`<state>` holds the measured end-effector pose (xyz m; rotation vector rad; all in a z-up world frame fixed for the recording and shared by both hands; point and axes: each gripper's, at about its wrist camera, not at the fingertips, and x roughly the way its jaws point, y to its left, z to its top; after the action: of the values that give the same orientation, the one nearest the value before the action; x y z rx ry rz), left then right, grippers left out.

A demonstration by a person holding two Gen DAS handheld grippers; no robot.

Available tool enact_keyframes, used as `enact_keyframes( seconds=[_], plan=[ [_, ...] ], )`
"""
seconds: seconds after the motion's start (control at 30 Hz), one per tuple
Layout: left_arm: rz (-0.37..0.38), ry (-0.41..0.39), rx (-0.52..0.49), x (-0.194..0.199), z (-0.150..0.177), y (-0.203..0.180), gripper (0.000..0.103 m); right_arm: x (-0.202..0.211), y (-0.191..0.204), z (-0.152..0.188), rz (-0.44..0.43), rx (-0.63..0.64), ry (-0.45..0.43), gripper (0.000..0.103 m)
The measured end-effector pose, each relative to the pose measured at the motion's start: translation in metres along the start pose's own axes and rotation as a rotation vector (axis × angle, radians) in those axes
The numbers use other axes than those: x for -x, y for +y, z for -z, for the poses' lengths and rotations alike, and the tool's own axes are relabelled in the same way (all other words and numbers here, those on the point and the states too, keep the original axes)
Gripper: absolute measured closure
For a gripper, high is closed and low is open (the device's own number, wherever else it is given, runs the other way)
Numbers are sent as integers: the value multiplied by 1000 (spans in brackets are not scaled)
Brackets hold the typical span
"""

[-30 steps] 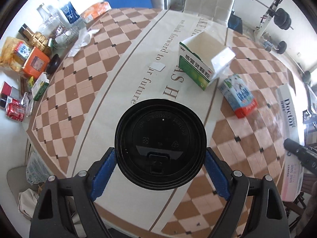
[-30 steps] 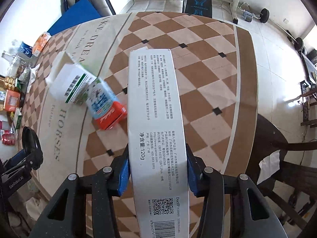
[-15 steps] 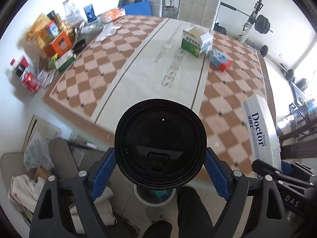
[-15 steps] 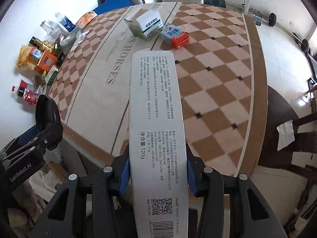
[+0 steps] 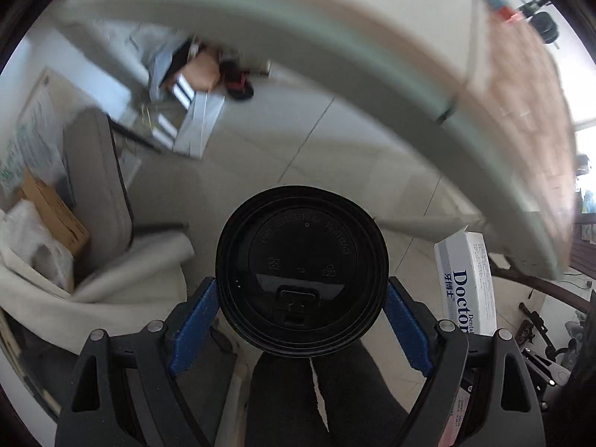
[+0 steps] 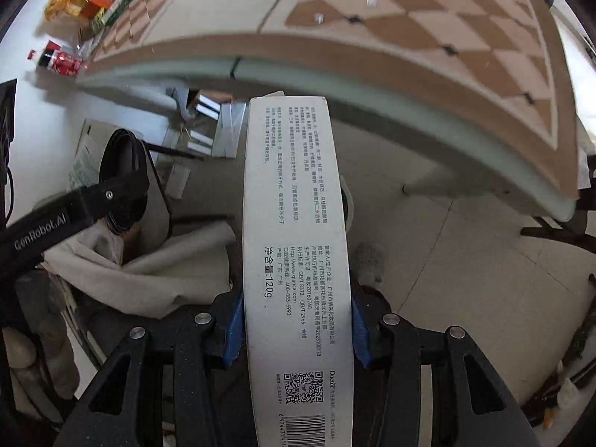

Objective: Collect trash
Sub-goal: 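Carry the lid and toothpaste box to the bin and open both tools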

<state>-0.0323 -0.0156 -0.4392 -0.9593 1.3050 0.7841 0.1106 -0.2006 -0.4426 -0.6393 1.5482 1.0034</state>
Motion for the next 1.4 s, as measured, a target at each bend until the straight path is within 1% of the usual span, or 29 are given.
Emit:
enact_keyframes(
  seconds=[0.03, 0.17, 0.27, 0.3, 0.37, 0.47, 0.53, 0.6, 0.7, 0.73, 0.77, 0.8, 0.83, 0.87, 0.9, 0.93, 0.97, 1.07, 1.17, 1.27, 1.4],
  plan=[
    [6, 34, 10, -25, 0, 5, 17, -22, -2, 3, 6, 7, 23, 54],
    [27, 124, 27, -110, -3, 18, 17, -112, -13, 2, 27, 26, 105, 54],
    [43, 180, 28, -171, -8, 24, 17, -183, -25, -7, 37, 24, 162, 54],
    [58, 193, 32, -191, -11, 25, 17, -210, -31, -11, 34, 17, 185, 54],
    [81, 226, 35, -226, -14, 28, 16, -251, -40, -20, 36, 3, 217, 54],
    [101, 264, 56, -268, -19, 35, 15, -313, -54, -32, 34, -9, 256, 54],
    [99, 282, 54, -291, -21, 38, 14, -343, -62, -40, 20, -22, 280, 54],
    [83, 292, 55, -304, -22, 41, 12, -372, -65, -49, 11, -10, 313, 54],
    [57, 289, 56, -313, -24, 47, 9, -406, -69, -62, 29, 14, 341, 52],
    [49, 288, 54, -314, -25, 48, 4, -413, -70, -64, 32, 16, 350, 52],
    [38, 287, 51, -315, -25, 50, 0, -419, -71, -66, 41, 18, 355, 45],
    [31, 284, 51, -315, -25, 51, 0, -424, -70, -69, 53, 17, 354, 37],
    [23, 280, 49, -313, -25, 52, 0, -425, -74, -73, 53, 11, 348, 19],
    [10, 278, 46, -312, -24, 54, 0, -424, -75, -75, 57, 5, 342, 12],
    [2, 275, 44, -310, -24, 56, 0, -425, -73, -75, 69, 0, 334, 11],
    [0, 267, 43, -310, -24, 56, 0, -423, -73, -75, 75, -4, 326, 7],
    [-8, 250, 39, -305, -22, 57, 0, -418, -75, -74, 81, -8, 318, 1],
    [-50, 217, 22, -296, -19, 57, 0, -405, -73, -75, 124, -6, 281, 0],
    [-65, 201, 19, -283, -14, 57, 0, -389, -70, -75, 169, 9, 240, 0],
    [-78, 191, 23, -267, -10, 55, 0, -367, -68, -74, 192, 6, 211, 0],
    [-89, 175, 30, -242, -2, 53, 0, -337, -66, -71, 201, -11, 176, 0]
  ],
)
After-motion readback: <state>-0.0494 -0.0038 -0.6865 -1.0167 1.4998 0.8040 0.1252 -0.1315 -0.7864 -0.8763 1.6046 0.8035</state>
